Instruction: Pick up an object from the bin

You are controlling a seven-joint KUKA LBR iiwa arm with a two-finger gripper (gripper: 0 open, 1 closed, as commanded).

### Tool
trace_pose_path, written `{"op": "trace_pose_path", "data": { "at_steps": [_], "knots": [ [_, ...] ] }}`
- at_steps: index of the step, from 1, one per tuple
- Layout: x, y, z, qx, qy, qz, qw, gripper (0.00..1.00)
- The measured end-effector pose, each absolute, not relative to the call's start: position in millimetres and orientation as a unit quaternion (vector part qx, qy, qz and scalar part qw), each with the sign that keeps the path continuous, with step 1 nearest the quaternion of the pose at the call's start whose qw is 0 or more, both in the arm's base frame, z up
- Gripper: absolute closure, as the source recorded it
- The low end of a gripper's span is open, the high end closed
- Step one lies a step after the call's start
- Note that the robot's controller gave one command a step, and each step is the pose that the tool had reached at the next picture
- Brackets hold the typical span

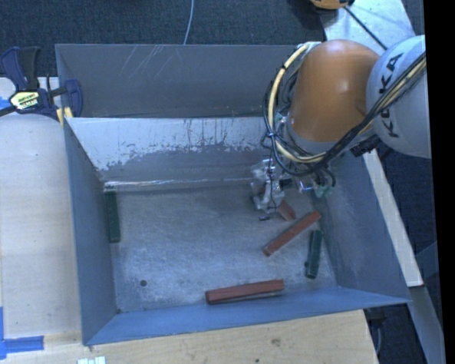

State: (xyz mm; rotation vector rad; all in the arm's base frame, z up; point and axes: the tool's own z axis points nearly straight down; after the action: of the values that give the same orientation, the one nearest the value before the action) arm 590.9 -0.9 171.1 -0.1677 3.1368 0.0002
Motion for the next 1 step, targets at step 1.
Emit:
{"op": "trace_pose_path", "data": {
  "at_steps": [1],
  "knots": [
    [587.8, 12.6, 269.8, -0.096, 0.995, 0.0, 0.001, 1.0]
  ]
}}
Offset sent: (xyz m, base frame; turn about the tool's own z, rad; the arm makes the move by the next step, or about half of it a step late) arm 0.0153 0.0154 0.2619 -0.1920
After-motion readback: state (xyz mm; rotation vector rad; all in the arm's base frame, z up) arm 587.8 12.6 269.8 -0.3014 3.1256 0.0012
